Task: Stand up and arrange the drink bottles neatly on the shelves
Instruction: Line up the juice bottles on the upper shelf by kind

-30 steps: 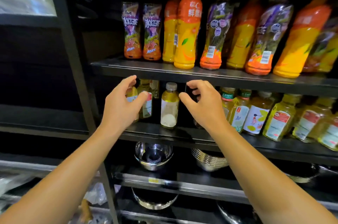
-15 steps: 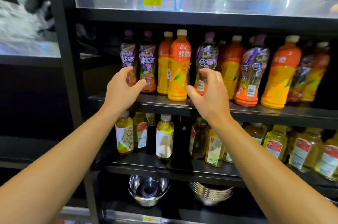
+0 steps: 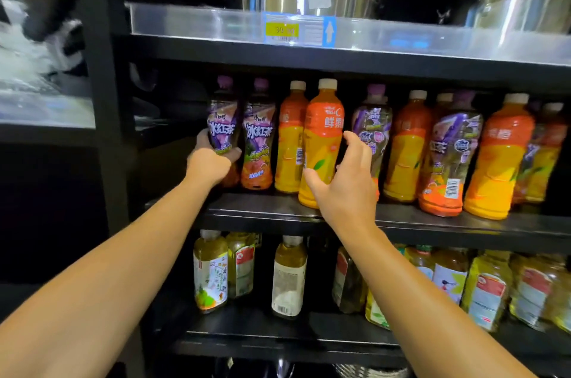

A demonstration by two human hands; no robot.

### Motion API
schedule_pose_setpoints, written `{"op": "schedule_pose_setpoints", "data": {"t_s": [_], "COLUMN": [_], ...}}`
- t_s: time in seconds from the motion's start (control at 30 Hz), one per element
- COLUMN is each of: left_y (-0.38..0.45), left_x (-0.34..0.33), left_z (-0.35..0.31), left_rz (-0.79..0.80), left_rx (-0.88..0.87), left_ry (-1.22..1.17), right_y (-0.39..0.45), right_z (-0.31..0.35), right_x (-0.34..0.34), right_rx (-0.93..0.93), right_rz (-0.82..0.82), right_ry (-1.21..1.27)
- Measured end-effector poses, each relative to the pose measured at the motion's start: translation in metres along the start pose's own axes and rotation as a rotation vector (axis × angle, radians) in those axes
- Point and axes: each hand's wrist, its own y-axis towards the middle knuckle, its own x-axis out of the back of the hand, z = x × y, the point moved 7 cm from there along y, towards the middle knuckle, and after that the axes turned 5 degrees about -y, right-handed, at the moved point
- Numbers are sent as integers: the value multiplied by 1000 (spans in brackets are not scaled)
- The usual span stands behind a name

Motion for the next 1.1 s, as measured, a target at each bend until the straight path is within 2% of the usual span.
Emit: {"op": "schedule_pose_setpoints", "data": {"t_s": [0.13,0.2,0.3,0.43,0.6,0.67,0.83,0.97,1.1], "left_y": [3,-1,-19,-48,-63,-64,-61,-61,-71], "left_x": [-1,3,13,28,47,52,56,57,64], "left_z": [2,-1,-6,-10,-12,-10,-8,-5,-8], "left_rz": [4,-9,-43,-59,-55,-52,-33,-15,-8], "left_rx": [-6,-21,-63,-124,-168,-150,-137,-127,-163], "left_ry": [42,50,25,-57,-87,-105,-149,-192,-258], "right_y": [0,-2,-6,-1,20,20,35,43,40], "right_z": [-3,2,24,59,57,56,65,75,80], "right_x": [-17,-14,-7,-41,-118,-139,-153,-161,-154], "right_rx": [-90,-70,72,122,-87,-136,-265,-286,-299], "right_rz": [80,3,-129,87,387,457,405,417,402], "right_ry": [-61,-70,35,137,20,-22,31,-93,-64]}}
